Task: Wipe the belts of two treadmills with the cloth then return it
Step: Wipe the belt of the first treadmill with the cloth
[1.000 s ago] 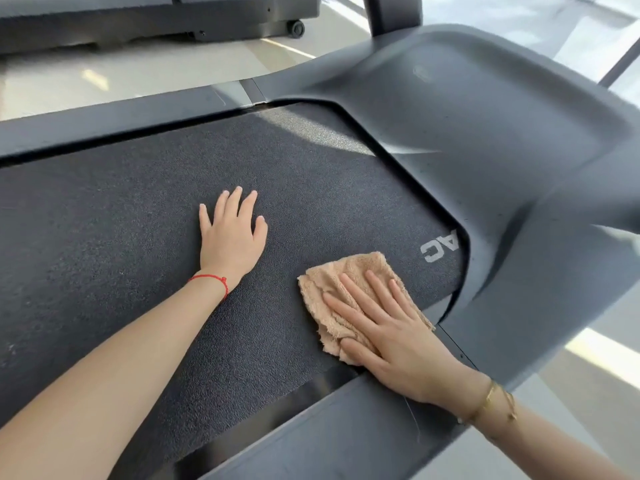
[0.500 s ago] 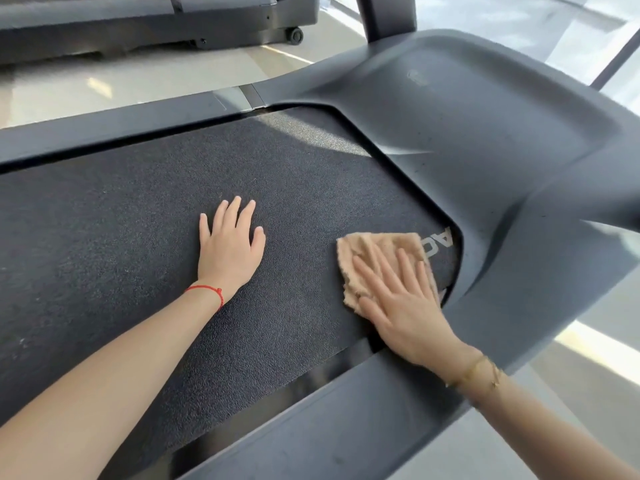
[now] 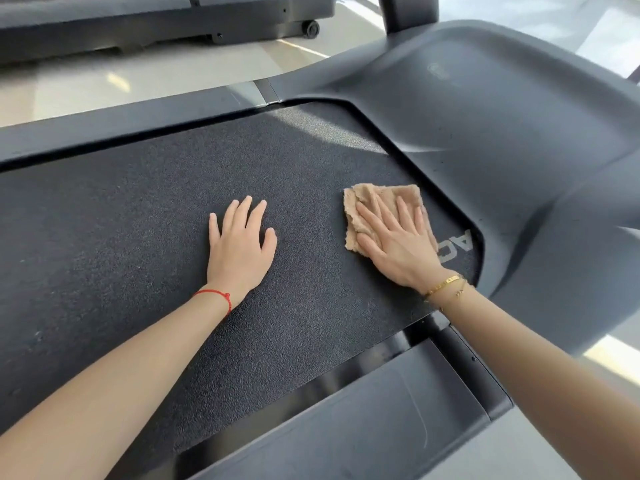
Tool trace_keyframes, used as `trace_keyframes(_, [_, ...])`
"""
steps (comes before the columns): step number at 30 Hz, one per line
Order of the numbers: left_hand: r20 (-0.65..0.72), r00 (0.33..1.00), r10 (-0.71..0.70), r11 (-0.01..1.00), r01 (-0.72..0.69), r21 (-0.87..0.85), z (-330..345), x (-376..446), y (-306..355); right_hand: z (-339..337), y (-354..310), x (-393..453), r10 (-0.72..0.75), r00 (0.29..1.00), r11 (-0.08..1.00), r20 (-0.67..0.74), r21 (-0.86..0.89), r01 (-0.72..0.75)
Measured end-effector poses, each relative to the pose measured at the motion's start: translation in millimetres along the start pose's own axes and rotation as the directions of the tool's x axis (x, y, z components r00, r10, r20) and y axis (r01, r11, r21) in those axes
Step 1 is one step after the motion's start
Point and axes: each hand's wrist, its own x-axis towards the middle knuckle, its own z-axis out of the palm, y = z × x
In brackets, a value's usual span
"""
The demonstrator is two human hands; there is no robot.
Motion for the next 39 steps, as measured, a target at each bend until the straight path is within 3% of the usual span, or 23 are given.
trace_keyframes(4, [-0.021, 0.992, -0.123, 0.992, 0.123, 0.023, 2, 2, -2, 15, -37, -21, -0.275, 0.961, 0.961, 0.041, -0.016, 0.276])
trace_keyframes(7, [-0.022, 0.988, -0.155, 0.987, 0.156, 0.036, 3, 2, -2, 17, -36, -18, -0.344, 0.938, 0.938, 0.052, -0.018, 0.345])
trace_keyframes(16, [0.034, 0.984, -0.178, 0.981, 0.174, 0.091, 3, 5, 1, 1, -15, 133, -0.058, 0.998, 0.998, 0.011, 0.007, 0.058])
trace_keyframes(26, [0.076, 0.982, -0.173, 0.972, 0.158, 0.173, 3, 9, 3, -8, -57, 284, 0.061, 0.995, 0.995, 0.077, 0.072, -0.067])
trace_keyframes(30, [0.091, 0.981, -0.172, 0.970, 0.152, 0.187, 4, 11, 3, -3, -105, 304, -0.120, 0.989, 0.992, 0.086, 0.032, 0.118])
trace_keyframes(34, [0.100, 0.980, -0.170, 0.969, 0.148, 0.198, 3, 11, 2, 17, -164, 281, -0.389, 0.917, 0.920, 0.083, -0.019, 0.392])
trace_keyframes(37, [0.110, 0.980, -0.169, 0.969, 0.144, 0.199, 3, 12, 2, 23, -164, 265, -0.533, 0.842, 0.845, 0.078, 0.009, 0.534])
trace_keyframes(39, [0.113, 0.980, -0.166, 0.970, 0.142, 0.195, 2, 12, 2, 15, -143, 271, -0.528, 0.846, 0.848, 0.072, -0.016, 0.531])
